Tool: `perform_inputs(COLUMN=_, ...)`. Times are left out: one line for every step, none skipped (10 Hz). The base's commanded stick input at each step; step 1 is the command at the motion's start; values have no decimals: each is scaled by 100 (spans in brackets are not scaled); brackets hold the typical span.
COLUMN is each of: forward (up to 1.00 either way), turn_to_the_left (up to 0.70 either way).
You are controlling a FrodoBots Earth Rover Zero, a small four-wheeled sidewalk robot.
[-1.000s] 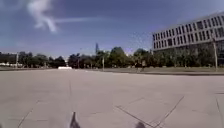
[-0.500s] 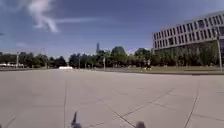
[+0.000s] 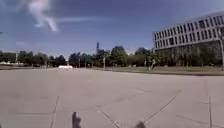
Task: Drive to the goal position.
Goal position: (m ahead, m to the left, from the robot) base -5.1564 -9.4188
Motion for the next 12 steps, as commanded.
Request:
perform_inputs(forward=70, turn_to_the_left=-2)
perform_inputs(forward=70, turn_to_the_left=-2)
perform_inputs(forward=70, turn_to_the_left=-2)
perform_inputs(forward=70, turn_to_the_left=-2)
perform_inputs(forward=70, turn_to_the_left=-2)
perform_inputs(forward=70, turn_to_the_left=-2)
perform_inputs(forward=70, turn_to_the_left=-2)
perform_inputs(forward=70, turn_to_the_left=-2)
perform_inputs(forward=70, turn_to_the_left=-2)
perform_inputs(forward=70, turn_to_the_left=-2)
perform_inputs(forward=70, turn_to_the_left=-2)
perform_inputs(forward=70, turn_to_the_left=-2)
